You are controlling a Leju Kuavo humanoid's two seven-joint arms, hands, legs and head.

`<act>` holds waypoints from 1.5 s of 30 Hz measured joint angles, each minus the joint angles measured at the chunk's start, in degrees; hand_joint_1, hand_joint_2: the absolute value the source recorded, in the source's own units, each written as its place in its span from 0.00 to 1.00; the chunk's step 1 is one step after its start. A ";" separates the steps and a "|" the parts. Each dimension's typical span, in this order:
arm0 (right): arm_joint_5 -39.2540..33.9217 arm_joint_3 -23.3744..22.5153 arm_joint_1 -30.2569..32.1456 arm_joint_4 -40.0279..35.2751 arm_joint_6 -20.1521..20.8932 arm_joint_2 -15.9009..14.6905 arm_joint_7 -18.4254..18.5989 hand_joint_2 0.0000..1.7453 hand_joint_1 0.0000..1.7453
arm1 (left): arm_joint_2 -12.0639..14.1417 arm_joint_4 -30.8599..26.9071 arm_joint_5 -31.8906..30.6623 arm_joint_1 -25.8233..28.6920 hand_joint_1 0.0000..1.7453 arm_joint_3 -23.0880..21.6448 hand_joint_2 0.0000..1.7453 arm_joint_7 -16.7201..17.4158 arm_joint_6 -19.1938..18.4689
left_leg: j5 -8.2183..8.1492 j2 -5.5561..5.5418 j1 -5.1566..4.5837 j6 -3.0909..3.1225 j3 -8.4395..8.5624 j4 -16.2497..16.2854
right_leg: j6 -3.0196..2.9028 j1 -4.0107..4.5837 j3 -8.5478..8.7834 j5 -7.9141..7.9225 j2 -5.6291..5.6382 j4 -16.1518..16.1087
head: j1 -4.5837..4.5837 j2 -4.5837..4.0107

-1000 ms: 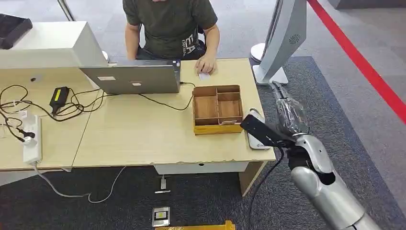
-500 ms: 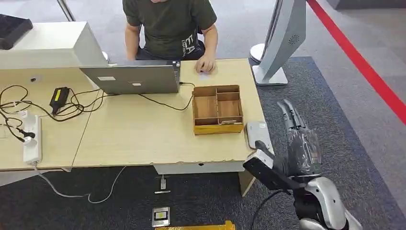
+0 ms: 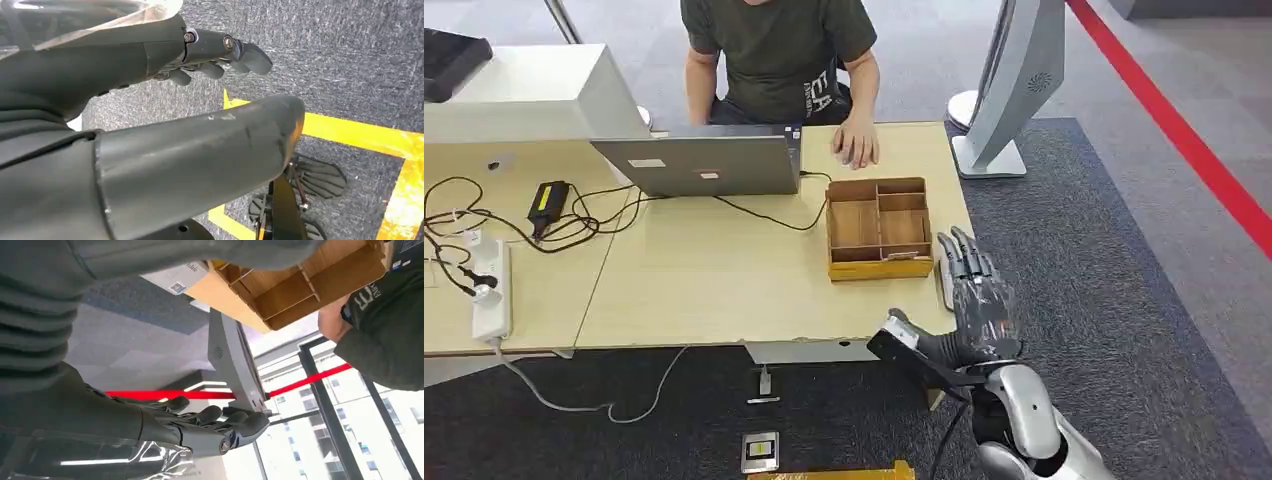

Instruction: Pass the card to the sensor for recognition and then transmit it.

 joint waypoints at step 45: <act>10.53 -3.06 -20.13 41.83 1.22 16.43 -11.45 1.00 0.00 | -1.05 0.00 -5.01 -3.01 0.00 -2.67 0.00 2.40 -2.08 | 0.04 -0.01 0.02 0.00 0.00 0.01 | -0.03 0.03 -0.03 0.04 0.00 0.01 | 0.00 0.00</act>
